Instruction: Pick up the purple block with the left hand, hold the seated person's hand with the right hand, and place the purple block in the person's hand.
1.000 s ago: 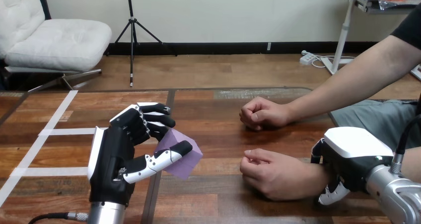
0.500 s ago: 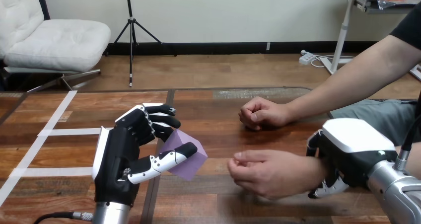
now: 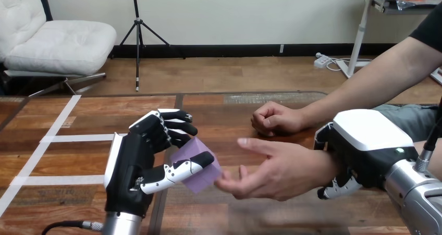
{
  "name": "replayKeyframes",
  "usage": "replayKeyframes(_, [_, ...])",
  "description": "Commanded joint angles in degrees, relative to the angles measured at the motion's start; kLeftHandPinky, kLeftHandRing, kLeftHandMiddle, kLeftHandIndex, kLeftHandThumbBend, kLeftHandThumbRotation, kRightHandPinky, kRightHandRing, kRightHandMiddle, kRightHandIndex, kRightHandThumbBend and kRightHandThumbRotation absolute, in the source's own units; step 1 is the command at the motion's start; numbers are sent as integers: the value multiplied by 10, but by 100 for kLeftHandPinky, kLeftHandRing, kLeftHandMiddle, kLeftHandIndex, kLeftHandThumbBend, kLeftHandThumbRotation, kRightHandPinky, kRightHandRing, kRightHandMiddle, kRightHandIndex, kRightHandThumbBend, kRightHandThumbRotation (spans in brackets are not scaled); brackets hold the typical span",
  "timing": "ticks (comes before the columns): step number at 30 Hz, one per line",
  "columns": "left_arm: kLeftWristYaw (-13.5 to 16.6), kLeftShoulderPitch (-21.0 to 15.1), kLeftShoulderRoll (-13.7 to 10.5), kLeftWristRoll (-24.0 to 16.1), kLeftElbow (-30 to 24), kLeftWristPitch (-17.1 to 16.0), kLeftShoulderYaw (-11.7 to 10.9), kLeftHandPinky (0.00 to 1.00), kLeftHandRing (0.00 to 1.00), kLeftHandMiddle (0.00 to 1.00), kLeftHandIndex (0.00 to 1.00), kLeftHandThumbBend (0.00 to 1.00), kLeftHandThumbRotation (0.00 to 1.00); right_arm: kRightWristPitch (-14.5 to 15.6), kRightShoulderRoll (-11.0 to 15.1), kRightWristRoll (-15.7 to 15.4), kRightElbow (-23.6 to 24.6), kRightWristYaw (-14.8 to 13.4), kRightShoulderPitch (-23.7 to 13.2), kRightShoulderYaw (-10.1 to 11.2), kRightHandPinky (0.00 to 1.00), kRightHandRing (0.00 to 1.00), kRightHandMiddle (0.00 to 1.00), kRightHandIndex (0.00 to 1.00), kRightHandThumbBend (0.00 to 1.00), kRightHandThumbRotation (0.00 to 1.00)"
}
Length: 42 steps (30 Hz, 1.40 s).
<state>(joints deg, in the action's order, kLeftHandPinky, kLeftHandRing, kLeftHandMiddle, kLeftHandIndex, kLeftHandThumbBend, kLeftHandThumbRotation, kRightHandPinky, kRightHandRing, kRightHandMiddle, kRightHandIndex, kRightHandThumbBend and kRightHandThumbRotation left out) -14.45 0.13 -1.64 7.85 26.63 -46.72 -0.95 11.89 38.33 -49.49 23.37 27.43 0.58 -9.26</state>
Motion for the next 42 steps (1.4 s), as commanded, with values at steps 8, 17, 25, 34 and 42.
replayKeyframes(8, [-31, -24, 18, 30, -25, -6, 15, 38, 44, 52, 56, 82, 7, 0, -12, -17, 43, 26, -33, -7, 40, 46, 52, 53, 77, 0])
replayKeyframes(17, [-34, -21, 24, 23, -32, 0, 15, 38, 44, 52, 56, 83, 7, -21, -19, -14, 42, 16, -34, -9, 40, 45, 51, 52, 77, 0])
replayKeyframes(25, [-32, -21, 25, 18, -34, 0, 16, 38, 44, 52, 56, 83, 7, -34, -22, -20, 39, 12, -36, -12, 40, 45, 50, 51, 75, 0])
replayKeyframes(34, [-30, -21, 25, 15, -35, -2, 17, 39, 44, 52, 56, 83, 7, -51, -24, -22, 36, 7, -38, -15, 40, 44, 48, 50, 75, 0])
replayKeyframes(42, [-29, -21, 24, 12, -33, -5, 18, 38, 44, 52, 56, 84, 7, -64, -33, -18, 34, 4, -38, -15, 36, 40, 45, 48, 74, 0])
